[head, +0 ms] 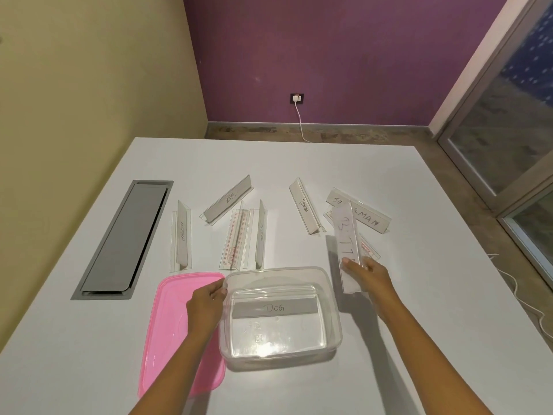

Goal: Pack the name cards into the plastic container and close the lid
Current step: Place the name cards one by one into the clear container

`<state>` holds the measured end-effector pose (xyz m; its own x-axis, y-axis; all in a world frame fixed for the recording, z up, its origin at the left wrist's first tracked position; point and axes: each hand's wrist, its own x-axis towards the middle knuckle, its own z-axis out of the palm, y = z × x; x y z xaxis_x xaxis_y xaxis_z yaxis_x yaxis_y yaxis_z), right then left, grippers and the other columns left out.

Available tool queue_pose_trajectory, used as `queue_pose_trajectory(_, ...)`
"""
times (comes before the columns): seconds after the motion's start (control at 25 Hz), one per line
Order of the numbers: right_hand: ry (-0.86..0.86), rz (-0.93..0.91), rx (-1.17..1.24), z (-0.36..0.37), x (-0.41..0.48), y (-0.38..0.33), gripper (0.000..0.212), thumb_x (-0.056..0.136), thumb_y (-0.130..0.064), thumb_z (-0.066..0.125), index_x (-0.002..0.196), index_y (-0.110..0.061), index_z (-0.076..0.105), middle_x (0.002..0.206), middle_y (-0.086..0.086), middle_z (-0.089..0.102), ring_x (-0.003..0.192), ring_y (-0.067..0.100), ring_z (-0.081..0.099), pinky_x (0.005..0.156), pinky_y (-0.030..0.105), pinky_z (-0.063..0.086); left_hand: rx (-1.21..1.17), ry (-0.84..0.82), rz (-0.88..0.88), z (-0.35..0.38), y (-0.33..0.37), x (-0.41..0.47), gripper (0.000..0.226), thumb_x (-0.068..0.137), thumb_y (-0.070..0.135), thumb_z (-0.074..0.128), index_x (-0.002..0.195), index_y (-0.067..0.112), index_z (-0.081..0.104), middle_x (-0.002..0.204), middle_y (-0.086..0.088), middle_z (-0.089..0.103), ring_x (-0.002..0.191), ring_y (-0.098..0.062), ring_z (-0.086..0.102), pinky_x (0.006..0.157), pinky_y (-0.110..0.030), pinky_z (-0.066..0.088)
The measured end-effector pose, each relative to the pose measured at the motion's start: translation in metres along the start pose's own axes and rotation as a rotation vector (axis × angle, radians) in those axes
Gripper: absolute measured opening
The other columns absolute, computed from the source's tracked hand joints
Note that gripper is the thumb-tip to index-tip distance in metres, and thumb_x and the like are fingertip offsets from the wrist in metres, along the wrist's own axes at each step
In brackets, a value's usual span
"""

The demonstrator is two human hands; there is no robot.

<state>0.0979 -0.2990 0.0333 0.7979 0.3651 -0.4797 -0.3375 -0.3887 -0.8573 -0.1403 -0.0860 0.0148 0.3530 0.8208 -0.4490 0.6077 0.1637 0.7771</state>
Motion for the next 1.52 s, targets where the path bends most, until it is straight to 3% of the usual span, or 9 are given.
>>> queue_pose_trajectory(0.12,-0.221,-0.172,-0.036,0.008,-0.023,-0.016,0.030,0.082,-0.031,0.072,0.112,-0.028,0.068,0.109,0.000,0.074,0.099,0.021,0.070,0.089,0.043,0.057,-0.002,-0.011,-0.005,-0.001,0.001,0.001,0.034,0.093,0.015,0.055,0.126,0.012,0.059,0.128,-0.011,0.063,0.122,-0.029,0.056,0.111,-0.043,0.035)
queue_pose_trajectory(0.2,-0.330,-0.248,-0.149,0.019,-0.036,-0.023,0.043,0.079,-0.025,0.075,0.120,-0.028,0.064,0.114,-0.005,0.072,0.103,0.015,0.068,0.091,0.035,0.055,0.000,-0.019,-0.010,-0.002,0.001,0.001,0.034,0.093,0.015,0.055,0.126,0.013,0.060,0.128,-0.010,0.063,0.122,-0.029,0.055,0.111,-0.043,0.035)
queue_pose_trajectory(0.36,-0.392,-0.335,-0.514,0.047,-0.045,-0.016,0.057,0.074,-0.018,0.079,0.127,-0.021,0.059,0.125,-0.005,0.062,0.110,0.007,0.057,0.095,0.017,0.042,-0.027,-0.081,-0.026,-0.008,-0.002,0.001,0.034,0.091,0.017,0.058,0.126,0.014,0.060,0.126,-0.009,0.064,0.118,-0.028,0.058,0.107,-0.047,0.041)
queue_pose_trajectory(0.48,-0.417,-0.429,-0.787,0.060,-0.041,0.002,0.059,0.080,-0.024,0.074,0.134,-0.017,0.052,0.131,0.000,0.055,0.119,0.016,0.052,0.104,0.025,0.039,-0.095,-0.173,-0.041,-0.015,-0.005,0.002,0.036,0.092,0.017,0.058,0.128,0.016,0.058,0.129,-0.010,0.062,0.118,-0.030,0.059,0.103,-0.051,0.045)
queue_pose_trajectory(0.64,-0.447,-0.572,-1.067,0.072,-0.027,0.020,0.054,0.087,-0.022,0.064,0.136,-0.010,0.046,0.128,0.010,0.056,0.120,0.026,0.050,0.101,0.033,0.042,-0.104,-0.188,-0.038,-0.016,-0.007,0.004,0.037,0.092,0.020,0.058,0.128,0.018,0.058,0.129,-0.009,0.062,0.116,-0.029,0.059,0.102,-0.050,0.046)
queue_pose_trajectory(0.96,-0.483,-0.664,-1.279,0.090,-0.006,0.037,0.033,0.090,-0.007,0.053,0.122,-0.001,0.053,0.116,0.017,0.060,0.104,0.032,0.056,0.087,0.039,0.048,-0.065,-0.165,0.011,-0.014,-0.006,0.000,0.035,0.092,0.023,0.056,0.128,0.021,0.058,0.130,-0.005,0.062,0.119,-0.026,0.058,0.106,-0.050,0.043)
queue_pose_trajectory(1.24,-0.346,-0.730,-1.244,0.097,-0.018,0.051,0.041,0.090,-0.008,0.049,0.131,-0.004,0.049,0.128,0.014,0.058,0.115,0.030,0.054,0.092,0.038,0.048,-0.030,-0.141,0.033,-0.013,-0.004,-0.002,0.036,0.093,0.024,0.055,0.129,0.021,0.057,0.130,-0.005,0.062,0.120,-0.027,0.058,0.105,-0.050,0.044)
queue_pose_trajectory(1.4,-0.064,-1.028,-0.999,0.088,-0.025,0.033,0.025,0.087,-0.009,0.061,0.112,-0.007,0.064,0.101,0.009,0.069,0.093,0.026,0.063,0.081,0.036,0.054,-0.018,-0.131,0.032,-0.013,-0.005,-0.001,0.036,0.094,0.024,0.054,0.129,0.020,0.057,0.128,-0.004,0.064,0.119,-0.026,0.058,0.104,-0.049,0.045)
queue_pose_trajectory(1.52,0.158,-1.087,-0.862,0.069,-0.008,0.013,0.020,0.084,0.001,0.058,0.101,-0.006,0.064,0.091,0.006,0.065,0.084,0.022,0.058,0.076,0.032,0.049,0.011,-0.111,0.053,-0.011,-0.005,0.000,0.034,0.094,0.023,0.054,0.127,0.020,0.058,0.122,-0.004,0.066,0.116,-0.025,0.059,0.102,-0.046,0.047)
